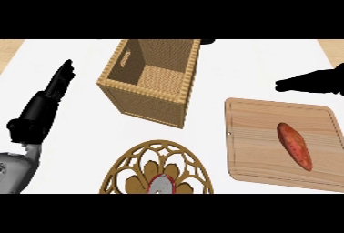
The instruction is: Pick the sweet potato from the cutting board and place it in the basket
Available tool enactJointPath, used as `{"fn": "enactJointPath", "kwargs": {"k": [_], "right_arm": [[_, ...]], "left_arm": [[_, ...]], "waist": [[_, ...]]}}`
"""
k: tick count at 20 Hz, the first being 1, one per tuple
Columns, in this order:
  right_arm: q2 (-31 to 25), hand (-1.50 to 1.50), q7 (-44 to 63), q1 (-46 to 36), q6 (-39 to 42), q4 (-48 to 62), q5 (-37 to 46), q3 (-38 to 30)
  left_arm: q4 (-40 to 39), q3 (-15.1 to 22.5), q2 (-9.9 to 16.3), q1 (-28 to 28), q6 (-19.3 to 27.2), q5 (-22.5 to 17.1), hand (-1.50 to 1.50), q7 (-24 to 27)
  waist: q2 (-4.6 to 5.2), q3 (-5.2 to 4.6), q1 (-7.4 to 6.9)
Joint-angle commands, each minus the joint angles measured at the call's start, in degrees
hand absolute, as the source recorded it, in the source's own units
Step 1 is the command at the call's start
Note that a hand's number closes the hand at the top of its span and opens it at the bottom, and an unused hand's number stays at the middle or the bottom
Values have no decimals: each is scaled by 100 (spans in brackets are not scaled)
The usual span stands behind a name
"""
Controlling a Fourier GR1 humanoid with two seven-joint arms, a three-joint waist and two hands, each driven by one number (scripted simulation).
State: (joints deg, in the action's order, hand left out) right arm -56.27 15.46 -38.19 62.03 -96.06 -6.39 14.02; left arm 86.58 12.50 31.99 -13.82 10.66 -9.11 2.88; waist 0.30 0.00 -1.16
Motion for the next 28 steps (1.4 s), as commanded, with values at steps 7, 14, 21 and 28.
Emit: {"fn": "enactJointPath", "kwargs": {"k": [7, 14, 21, 28], "right_arm": [[549, -150, -1424, 207, 160, 447, 2157, 538], [470, -150, -2585, 404, -705, 1312, 3628, 1328], [369, -150, -3579, 703, -1488, 1789, 4492, 1601], [903, -150, -3622, 1034, -1976, 2009, 4897, 1399]], "left_arm": [[-309, -137, -353, -103, -127, 318, 0, 33], [98, -402, -250, 185, -321, 251, 0, -11], [353, -561, -284, 451, -451, 464, 0, -116], [284, -896, -402, 234, -756, 460, 0, -312]], "waist": [[-11, 4, 62], [2, 6, -11], [-14, 4, 30], [-32, 1, 90]]}}
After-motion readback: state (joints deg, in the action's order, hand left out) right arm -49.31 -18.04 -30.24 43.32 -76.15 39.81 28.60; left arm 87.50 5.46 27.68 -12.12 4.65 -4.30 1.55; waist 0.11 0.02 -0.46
